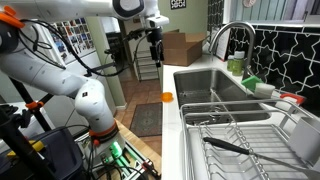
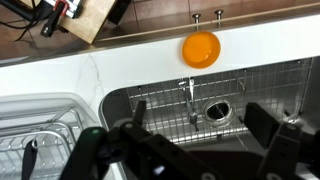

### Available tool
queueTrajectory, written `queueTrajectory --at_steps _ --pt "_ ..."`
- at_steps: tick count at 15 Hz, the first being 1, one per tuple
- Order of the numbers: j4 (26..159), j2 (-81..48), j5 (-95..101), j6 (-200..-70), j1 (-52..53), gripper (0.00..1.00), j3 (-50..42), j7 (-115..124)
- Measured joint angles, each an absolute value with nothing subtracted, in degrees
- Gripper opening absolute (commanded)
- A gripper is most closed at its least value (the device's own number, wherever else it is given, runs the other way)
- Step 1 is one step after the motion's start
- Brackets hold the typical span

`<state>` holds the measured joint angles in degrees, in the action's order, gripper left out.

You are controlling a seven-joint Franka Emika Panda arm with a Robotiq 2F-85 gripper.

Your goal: Pick up the orange bowl, pour the water into the sink and put the orange bowl back on the kitchen counter

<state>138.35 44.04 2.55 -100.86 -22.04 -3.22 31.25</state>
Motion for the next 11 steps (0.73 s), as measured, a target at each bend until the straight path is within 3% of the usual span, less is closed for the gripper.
queueTrajectory --at_steps 6,11 --pt "139.39 44.16 14.23 -111.62 -25.41 1.0 1.24 40.8" --pt "139.83 44.2 16.75 -113.08 -26.41 1.0 2.64 43.08"
